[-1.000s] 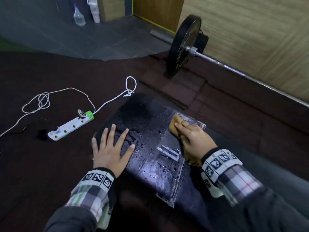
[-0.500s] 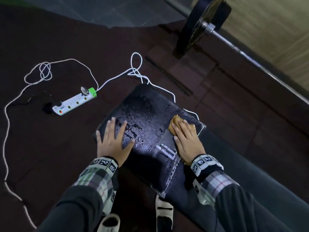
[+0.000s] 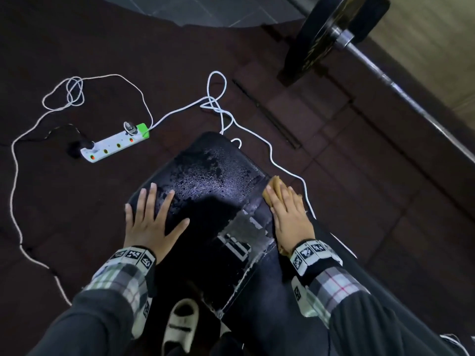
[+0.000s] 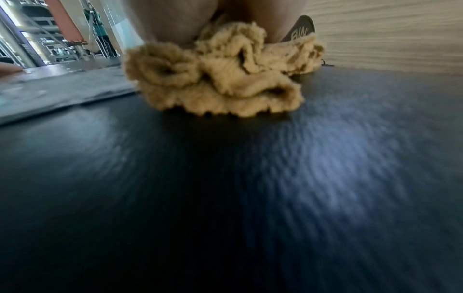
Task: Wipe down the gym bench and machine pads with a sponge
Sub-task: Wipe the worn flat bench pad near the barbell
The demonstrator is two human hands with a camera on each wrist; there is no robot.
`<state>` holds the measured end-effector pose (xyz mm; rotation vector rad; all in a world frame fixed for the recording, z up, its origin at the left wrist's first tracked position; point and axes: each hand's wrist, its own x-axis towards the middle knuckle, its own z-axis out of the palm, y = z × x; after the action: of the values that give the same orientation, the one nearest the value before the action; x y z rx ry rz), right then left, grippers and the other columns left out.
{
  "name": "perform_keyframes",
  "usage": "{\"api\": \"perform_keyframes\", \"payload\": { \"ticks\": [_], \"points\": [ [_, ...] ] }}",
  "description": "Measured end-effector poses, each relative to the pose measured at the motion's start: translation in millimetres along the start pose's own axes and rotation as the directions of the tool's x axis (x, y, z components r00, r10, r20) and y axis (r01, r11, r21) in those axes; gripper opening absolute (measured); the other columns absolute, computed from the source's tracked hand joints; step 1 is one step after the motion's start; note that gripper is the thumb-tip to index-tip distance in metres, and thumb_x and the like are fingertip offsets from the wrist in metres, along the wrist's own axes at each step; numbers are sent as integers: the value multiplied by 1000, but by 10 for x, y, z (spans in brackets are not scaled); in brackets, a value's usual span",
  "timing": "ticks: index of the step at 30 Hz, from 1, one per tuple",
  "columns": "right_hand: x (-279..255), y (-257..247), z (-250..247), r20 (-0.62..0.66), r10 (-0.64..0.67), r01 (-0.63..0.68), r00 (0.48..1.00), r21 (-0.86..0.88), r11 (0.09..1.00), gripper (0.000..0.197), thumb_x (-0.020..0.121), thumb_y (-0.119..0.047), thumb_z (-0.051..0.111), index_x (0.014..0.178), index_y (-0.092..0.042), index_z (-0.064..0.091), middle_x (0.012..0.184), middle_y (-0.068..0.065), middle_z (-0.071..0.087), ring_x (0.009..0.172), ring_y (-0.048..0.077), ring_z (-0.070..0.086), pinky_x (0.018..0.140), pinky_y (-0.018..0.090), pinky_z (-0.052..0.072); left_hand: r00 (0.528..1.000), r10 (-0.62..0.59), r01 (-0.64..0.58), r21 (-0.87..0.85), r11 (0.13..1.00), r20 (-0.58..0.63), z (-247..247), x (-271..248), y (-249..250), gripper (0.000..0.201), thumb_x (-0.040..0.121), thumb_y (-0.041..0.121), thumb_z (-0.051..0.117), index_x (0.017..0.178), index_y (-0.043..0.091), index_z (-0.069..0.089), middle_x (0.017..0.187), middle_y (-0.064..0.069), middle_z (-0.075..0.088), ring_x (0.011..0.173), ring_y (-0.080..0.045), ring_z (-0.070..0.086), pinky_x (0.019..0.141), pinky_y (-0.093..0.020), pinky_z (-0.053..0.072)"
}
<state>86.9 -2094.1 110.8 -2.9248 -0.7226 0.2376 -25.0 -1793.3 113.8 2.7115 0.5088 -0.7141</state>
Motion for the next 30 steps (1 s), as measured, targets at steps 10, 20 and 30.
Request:
{"api": "perform_keyframes", "payload": {
  "ticks": [10, 20, 30],
  "points": [
    [-49, -418, 9, 65, -126, 126, 990, -9, 992, 69, 78, -11, 41, 145, -25, 29, 150, 2, 31, 136, 34, 31, 111, 50, 25, 995, -14, 13, 8, 1000, 98, -90, 8, 17, 81, 67, 84, -11, 134, 46, -36, 137, 11, -55, 127, -7, -50, 112, -42, -24],
    [-24, 38, 7, 35, 104, -106, 994, 60, 993, 65, 89, -6, 48, 147, -22, 24, 152, 9, 27, 138, 38, 25, 113, 51, 22, 999, 3, -2, -45, 999, 35, -37, -6, -8, 90, 71, 88, 0, 148, 42, -13, 149, 14, -37, 133, -2, -41, 113, -40, -21],
    [186, -431, 75, 124, -135, 141, 983, -46, 989, 71, 80, -14, 38, 148, -26, 20, 154, 3, 22, 141, 32, 18, 116, 49, 16, 998, 14, -17, -44, 999, -61, 59, 16, -35, 90, 76, 83, 8, 153, 38, 1, 160, 4, -21, 145, -12, -23, 116, -45, -14]
  ]
}}
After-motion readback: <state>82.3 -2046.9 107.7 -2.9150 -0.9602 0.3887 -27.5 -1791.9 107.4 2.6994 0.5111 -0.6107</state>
